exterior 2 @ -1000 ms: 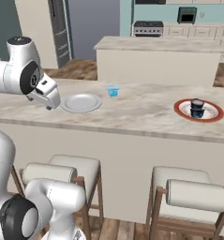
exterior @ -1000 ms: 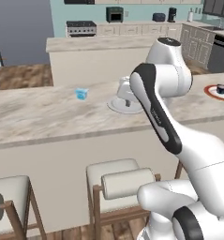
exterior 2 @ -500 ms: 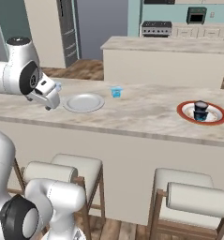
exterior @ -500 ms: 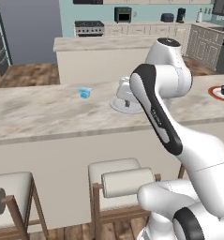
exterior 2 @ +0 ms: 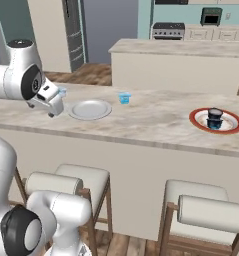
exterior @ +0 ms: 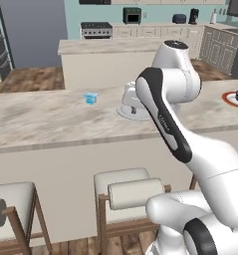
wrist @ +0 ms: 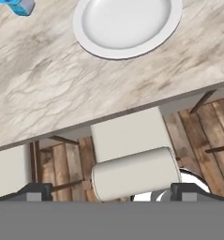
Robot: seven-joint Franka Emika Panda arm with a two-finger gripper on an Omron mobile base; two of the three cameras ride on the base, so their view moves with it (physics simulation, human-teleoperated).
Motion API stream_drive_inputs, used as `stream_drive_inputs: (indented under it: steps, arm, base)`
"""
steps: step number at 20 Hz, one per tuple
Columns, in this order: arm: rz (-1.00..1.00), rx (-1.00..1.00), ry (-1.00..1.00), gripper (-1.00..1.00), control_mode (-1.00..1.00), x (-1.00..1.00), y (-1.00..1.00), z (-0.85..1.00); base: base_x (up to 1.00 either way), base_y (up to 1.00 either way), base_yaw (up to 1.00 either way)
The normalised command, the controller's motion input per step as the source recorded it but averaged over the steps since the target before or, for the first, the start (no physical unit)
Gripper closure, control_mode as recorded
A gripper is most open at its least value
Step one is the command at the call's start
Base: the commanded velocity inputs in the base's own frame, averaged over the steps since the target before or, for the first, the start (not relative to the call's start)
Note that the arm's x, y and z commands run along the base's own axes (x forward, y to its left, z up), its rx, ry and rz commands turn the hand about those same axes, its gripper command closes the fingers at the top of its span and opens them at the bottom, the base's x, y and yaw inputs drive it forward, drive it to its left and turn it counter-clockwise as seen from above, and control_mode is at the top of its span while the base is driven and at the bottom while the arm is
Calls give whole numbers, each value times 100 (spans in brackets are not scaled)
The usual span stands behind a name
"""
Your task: Place two yogurt containers on each plate.
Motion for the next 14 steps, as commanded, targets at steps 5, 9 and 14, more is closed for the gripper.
stream_drive_inputs:
  steps: [5, 9, 14]
  arm:
    - [2, -1, 10, -100, -100, 83, 2, 10]
    - [23, 0, 1, -100, -100, 96, 22, 3]
    - [27, 0, -1, -100, -100, 95, 38, 1]
  base:
    - [0, 0, 0]
    - [0, 0, 0]
    - [0, 0, 0]
